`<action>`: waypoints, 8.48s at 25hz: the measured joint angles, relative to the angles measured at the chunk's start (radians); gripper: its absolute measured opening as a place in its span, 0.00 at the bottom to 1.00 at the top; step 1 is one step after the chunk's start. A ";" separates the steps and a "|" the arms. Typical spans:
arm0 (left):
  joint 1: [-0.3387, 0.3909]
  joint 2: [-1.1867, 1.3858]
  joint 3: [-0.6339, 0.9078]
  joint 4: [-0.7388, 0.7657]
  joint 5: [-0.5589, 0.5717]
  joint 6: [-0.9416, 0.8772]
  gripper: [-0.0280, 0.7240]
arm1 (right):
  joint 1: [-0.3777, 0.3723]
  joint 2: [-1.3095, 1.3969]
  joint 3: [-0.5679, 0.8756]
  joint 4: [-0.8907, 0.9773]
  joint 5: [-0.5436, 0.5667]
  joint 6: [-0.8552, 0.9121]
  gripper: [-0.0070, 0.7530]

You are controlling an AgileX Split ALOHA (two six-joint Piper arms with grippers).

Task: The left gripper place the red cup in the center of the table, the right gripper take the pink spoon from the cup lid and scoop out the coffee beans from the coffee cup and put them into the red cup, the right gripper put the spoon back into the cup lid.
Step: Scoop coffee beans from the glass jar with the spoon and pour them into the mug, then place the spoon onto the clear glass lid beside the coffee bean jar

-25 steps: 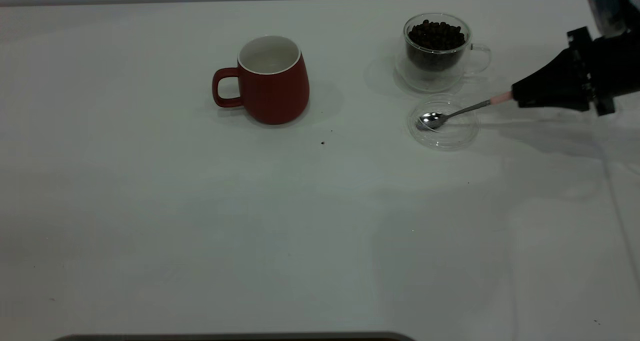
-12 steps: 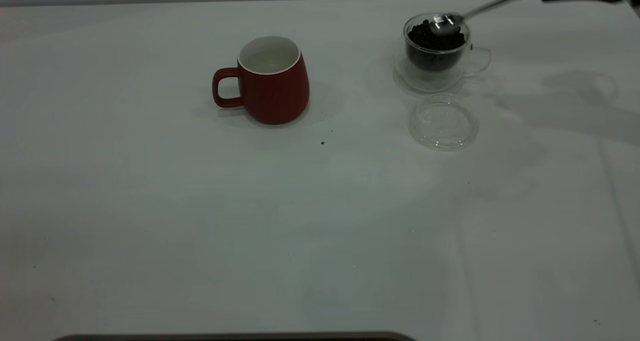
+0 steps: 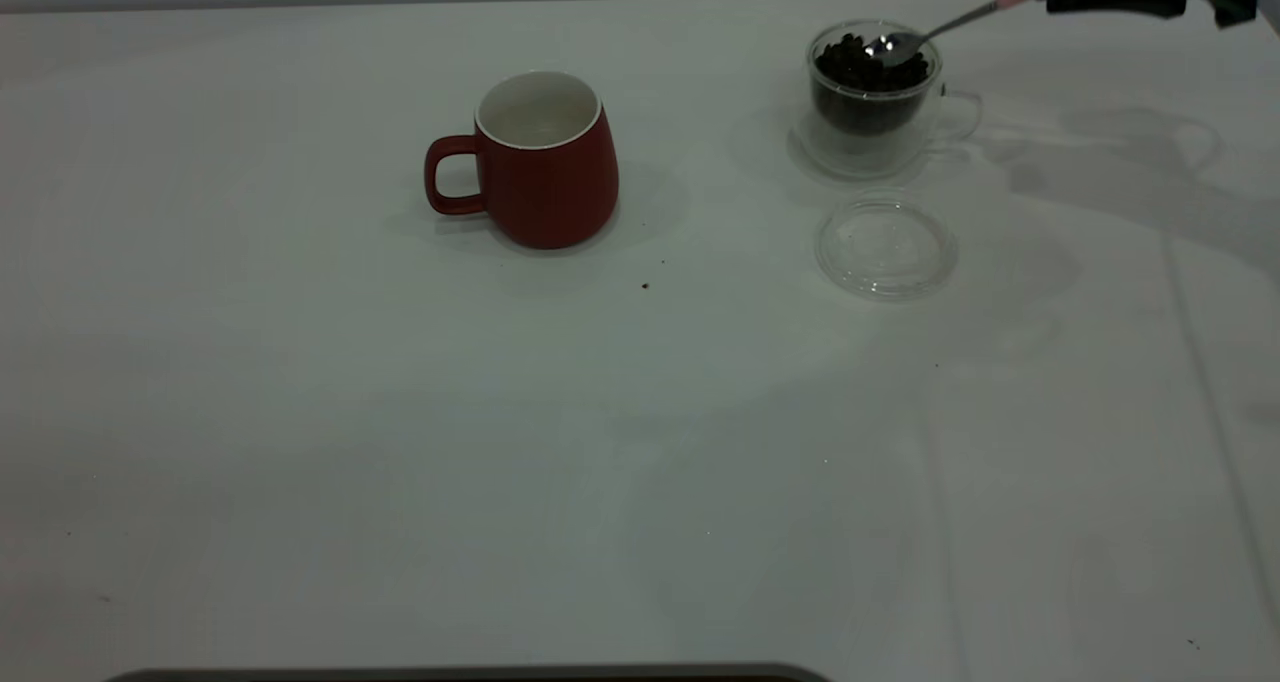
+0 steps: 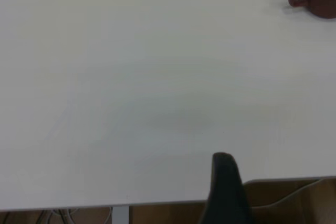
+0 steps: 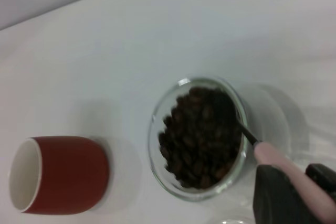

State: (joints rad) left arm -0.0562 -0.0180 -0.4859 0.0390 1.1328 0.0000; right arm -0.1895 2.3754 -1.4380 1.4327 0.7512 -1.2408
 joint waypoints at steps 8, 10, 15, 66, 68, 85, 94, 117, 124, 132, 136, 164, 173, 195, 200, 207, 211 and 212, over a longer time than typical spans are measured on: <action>0.000 0.000 0.000 0.000 0.000 0.000 0.82 | 0.000 0.034 0.000 0.007 0.056 0.029 0.16; 0.000 0.000 0.000 0.000 0.000 0.000 0.82 | 0.000 0.034 0.000 0.008 0.068 0.033 0.16; 0.000 0.000 0.000 0.000 0.000 0.000 0.82 | -0.014 0.034 0.000 0.008 0.088 0.046 0.16; 0.000 0.000 0.000 0.000 0.000 0.000 0.82 | -0.104 0.142 -0.002 0.165 0.389 0.322 0.15; 0.000 0.000 0.000 0.000 0.000 0.000 0.82 | -0.104 0.160 -0.002 0.187 0.389 0.322 0.15; 0.000 0.000 0.000 0.000 0.000 0.000 0.82 | 0.075 0.095 -0.002 0.196 0.389 0.323 0.15; 0.000 0.000 0.000 0.000 0.000 0.000 0.82 | 0.288 0.077 -0.002 0.225 0.386 0.322 0.15; 0.000 0.000 0.000 0.000 0.000 0.000 0.82 | 0.390 -0.037 -0.002 0.217 0.056 -0.284 0.15; 0.000 0.000 0.000 0.000 0.000 0.000 0.82 | 0.386 -0.147 0.010 0.062 0.060 -0.316 0.15; 0.000 0.000 0.000 0.000 0.000 0.000 0.82 | 0.205 -0.269 0.044 -0.356 0.276 -0.057 0.15; 0.000 0.000 0.000 0.000 0.000 0.000 0.82 | 0.076 -0.258 0.125 -0.410 0.310 0.019 0.15; 0.000 0.000 0.000 0.000 0.000 0.000 0.82 | -0.038 0.066 0.158 -0.181 0.197 0.083 0.15; 0.000 0.000 0.000 0.000 0.000 0.000 0.82 | -0.081 -0.019 0.158 -0.170 0.227 0.082 0.15; 0.000 0.000 0.000 0.000 0.000 0.000 0.82 | -0.221 0.061 0.158 -0.185 0.157 0.080 0.15; 0.000 0.000 0.000 0.000 0.000 0.000 0.82 | -0.134 0.072 0.158 -0.134 0.154 0.056 0.16; 0.000 0.000 0.000 0.000 0.000 0.000 0.82 | -0.066 0.073 0.158 -0.092 0.137 0.016 0.16; 0.000 0.000 0.000 0.000 0.000 0.000 0.82 | -0.055 0.073 0.158 -0.089 0.131 0.015 0.16; 0.000 0.000 0.000 0.000 0.000 0.000 0.82 | -0.051 0.073 0.158 -0.089 0.131 0.014 0.16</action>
State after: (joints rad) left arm -0.0562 -0.0180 -0.4859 0.0390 1.1328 0.0000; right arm -0.2402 2.4489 -1.2801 1.3433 0.8819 -1.2266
